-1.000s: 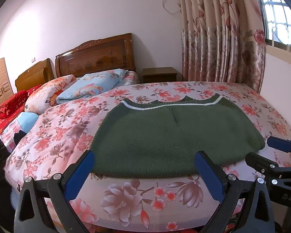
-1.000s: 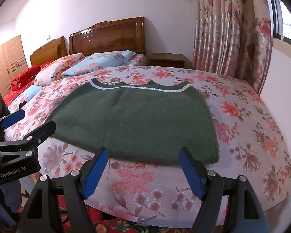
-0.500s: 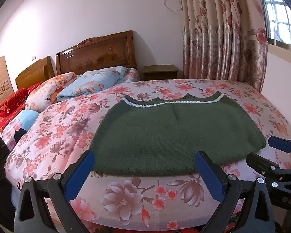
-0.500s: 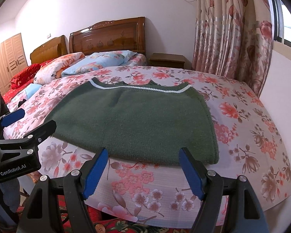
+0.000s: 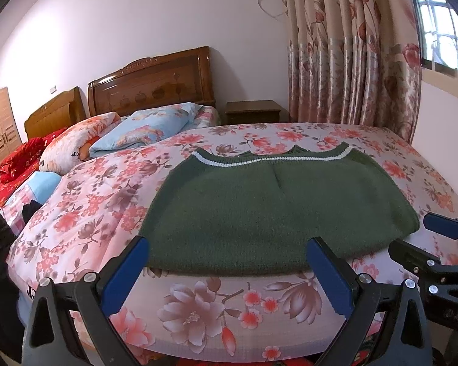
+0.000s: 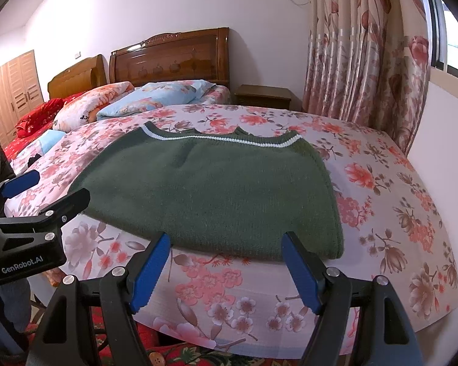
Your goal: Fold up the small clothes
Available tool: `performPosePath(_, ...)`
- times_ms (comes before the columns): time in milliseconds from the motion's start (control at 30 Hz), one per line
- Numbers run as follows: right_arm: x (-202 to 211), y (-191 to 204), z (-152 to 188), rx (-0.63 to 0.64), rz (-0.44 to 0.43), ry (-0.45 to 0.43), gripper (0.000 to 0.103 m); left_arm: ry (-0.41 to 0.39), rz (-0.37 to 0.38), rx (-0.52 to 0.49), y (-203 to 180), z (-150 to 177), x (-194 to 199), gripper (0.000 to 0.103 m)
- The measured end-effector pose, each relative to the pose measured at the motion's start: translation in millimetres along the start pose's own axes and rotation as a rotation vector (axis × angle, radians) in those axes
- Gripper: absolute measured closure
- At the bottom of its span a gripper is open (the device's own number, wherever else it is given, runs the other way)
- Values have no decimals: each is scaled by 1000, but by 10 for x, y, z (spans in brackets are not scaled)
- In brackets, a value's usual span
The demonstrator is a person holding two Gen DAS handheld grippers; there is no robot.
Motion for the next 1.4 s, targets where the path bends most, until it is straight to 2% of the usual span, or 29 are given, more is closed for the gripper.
performPosePath(1400,9,-24,0,-12,1,3,26,-3,-7,4,18,-4,-1,0)
Point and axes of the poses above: each gripper's, at about its wrist camera, not at the fingertips, and x roughly against the way its jaws point, y to its left, z to its underside, the point moved 4 cm from there along -x, roughly the way its jaws point, and after that the axes turned 3 degrees about z, right-handed, at the moved point
